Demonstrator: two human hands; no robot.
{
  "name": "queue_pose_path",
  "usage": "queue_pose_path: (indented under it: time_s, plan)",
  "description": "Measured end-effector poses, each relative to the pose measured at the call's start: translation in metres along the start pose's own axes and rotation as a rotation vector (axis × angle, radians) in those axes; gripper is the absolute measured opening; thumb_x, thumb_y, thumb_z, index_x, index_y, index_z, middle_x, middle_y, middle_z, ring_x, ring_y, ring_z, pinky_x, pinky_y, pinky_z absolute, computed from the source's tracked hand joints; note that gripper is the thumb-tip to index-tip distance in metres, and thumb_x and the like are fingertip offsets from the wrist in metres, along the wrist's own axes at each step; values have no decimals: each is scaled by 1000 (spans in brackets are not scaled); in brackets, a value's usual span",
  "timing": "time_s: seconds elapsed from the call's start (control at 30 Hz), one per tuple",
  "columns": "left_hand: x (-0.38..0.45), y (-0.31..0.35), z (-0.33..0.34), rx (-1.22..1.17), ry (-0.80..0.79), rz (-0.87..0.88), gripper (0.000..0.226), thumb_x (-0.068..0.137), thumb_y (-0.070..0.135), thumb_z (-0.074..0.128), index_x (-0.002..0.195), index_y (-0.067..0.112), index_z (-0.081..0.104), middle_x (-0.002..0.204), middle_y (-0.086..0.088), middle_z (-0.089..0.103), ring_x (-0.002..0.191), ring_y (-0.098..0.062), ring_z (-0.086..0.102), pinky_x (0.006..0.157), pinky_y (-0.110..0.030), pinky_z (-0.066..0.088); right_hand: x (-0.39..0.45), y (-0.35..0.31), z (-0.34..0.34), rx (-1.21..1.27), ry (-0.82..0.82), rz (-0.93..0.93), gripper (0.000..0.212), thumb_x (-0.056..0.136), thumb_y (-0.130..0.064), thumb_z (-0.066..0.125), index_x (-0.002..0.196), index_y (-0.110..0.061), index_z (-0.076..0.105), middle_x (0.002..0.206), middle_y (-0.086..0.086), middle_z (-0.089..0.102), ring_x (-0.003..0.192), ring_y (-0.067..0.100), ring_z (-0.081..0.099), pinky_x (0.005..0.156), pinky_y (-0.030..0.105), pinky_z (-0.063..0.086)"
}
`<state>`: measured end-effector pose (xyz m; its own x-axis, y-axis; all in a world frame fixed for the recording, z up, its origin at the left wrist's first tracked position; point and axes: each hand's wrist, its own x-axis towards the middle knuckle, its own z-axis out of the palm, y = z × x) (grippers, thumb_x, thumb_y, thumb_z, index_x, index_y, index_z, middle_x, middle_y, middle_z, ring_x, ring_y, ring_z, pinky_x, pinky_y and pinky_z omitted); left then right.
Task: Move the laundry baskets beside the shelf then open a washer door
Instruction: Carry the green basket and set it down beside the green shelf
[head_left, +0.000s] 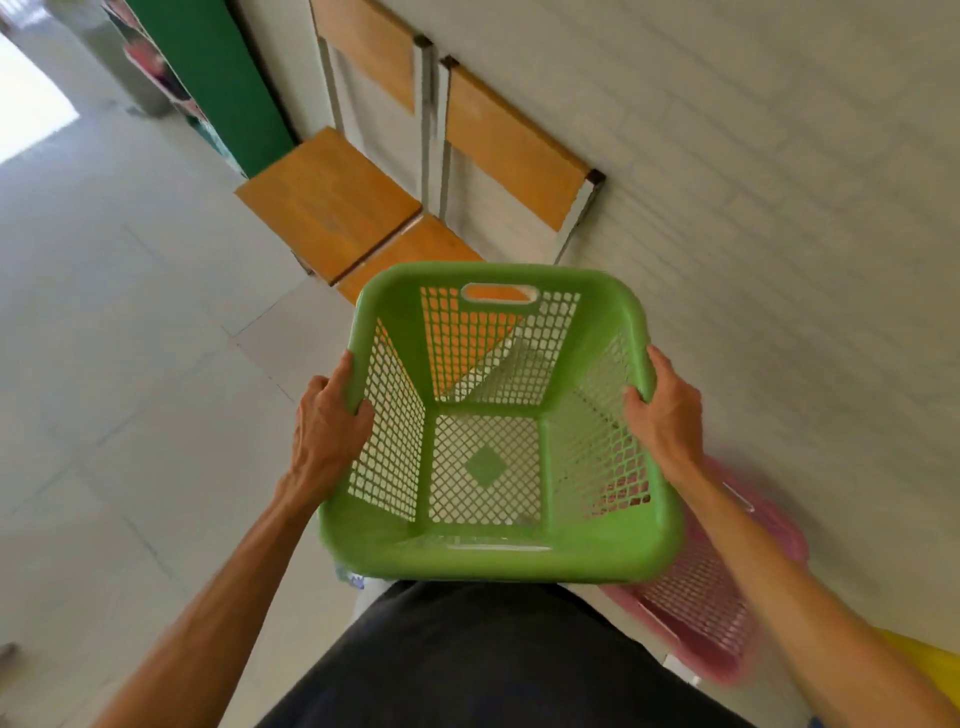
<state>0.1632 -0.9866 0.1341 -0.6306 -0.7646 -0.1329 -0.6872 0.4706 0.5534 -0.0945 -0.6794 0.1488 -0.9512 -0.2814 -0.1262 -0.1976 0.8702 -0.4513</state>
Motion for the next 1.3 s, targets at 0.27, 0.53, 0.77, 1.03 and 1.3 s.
queue_pose_path:
  time_s: [0.27, 0.53, 0.77, 1.03, 1.3]
  plan:
    - [-20, -122, -122, -111, 39, -150, 74, 87, 22, 64, 154, 25, 33, 101, -9, 51, 83, -25, 56, 75, -43, 56, -65, -155, 40, -11, -99, -83, 67, 87, -24, 70, 149, -22, 45, 109, 17, 74, 93, 35, 71, 87, 46, 59]
    - [-17, -237, -259, -110, 172, -187, 74, 88, 20, 66, 154, 23, 33, 104, -12, 53, 84, -24, 57, 71, -34, 50, -121, -316, 106, 101, -143, -235, 69, 87, -22, 73, 150, -22, 45, 121, 12, 70, 98, 31, 71, 88, 46, 59]
    - [11, -315, -336, -118, 263, -247, 73, 89, 18, 66, 154, 21, 34, 106, -16, 54, 84, -32, 62, 78, -49, 59, -124, -436, 164, 109, -144, -414, 68, 87, -22, 74, 149, -17, 46, 113, 7, 72, 68, 12, 62, 65, 16, 49]
    - [86, -398, -397, -122, 335, -303, 71, 90, 19, 66, 154, 21, 35, 105, -14, 53, 84, -30, 62, 77, -48, 60, -85, -568, 249, 123, -238, -511, 73, 87, -27, 74, 151, -16, 41, 130, 11, 67, 101, 30, 71, 88, 44, 60]
    - [212, -473, -473, -130, 366, -344, 72, 87, 18, 68, 153, 21, 37, 107, -18, 59, 80, -32, 66, 74, -51, 61, -27, -727, 315, 141, -275, -583, 68, 87, -26, 75, 147, -15, 46, 111, 5, 70, 66, 1, 58, 60, 9, 45]
